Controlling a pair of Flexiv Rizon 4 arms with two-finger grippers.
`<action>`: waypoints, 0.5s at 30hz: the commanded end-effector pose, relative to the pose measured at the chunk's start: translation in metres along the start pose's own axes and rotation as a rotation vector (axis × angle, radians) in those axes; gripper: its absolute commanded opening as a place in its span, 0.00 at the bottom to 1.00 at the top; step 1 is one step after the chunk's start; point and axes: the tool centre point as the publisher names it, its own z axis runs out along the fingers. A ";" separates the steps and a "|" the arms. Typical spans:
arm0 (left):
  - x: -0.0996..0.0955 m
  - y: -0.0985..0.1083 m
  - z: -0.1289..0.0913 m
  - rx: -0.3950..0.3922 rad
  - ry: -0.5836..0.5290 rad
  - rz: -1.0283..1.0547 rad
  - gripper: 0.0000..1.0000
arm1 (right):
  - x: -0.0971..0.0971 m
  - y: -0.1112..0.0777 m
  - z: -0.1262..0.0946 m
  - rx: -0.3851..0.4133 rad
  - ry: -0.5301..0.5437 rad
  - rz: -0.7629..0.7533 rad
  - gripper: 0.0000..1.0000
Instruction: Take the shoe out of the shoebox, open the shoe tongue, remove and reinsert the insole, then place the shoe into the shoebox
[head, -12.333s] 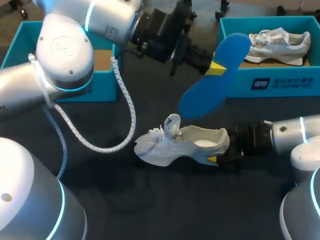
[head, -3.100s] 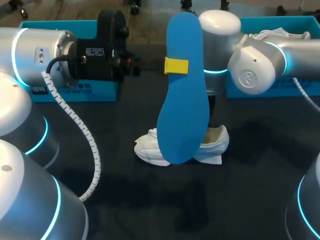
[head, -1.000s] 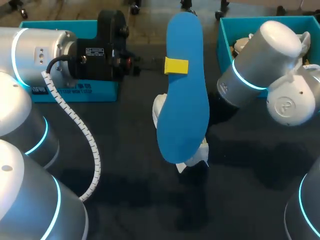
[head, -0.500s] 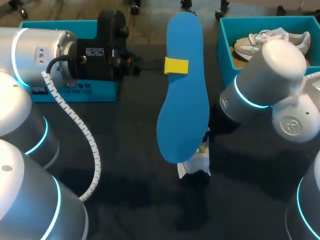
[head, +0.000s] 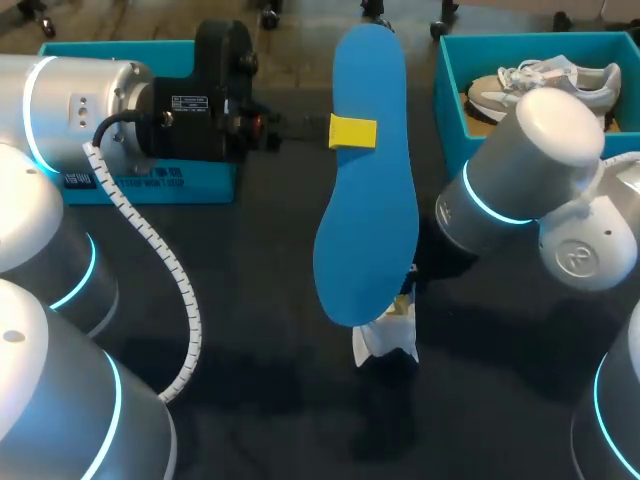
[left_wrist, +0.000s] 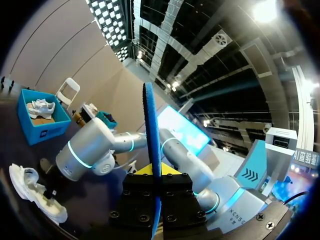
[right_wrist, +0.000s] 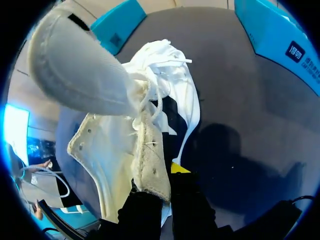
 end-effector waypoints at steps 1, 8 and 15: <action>-0.001 -0.001 0.001 -0.003 0.000 0.000 0.00 | 0.005 0.005 0.007 0.006 -0.013 0.017 0.00; -0.001 -0.001 0.001 -0.003 0.000 0.000 0.00 | 0.011 0.006 -0.001 0.015 -0.011 0.046 1.00; -0.001 -0.001 0.001 -0.003 0.000 0.000 0.00 | 0.023 0.006 -0.028 0.020 0.054 0.097 1.00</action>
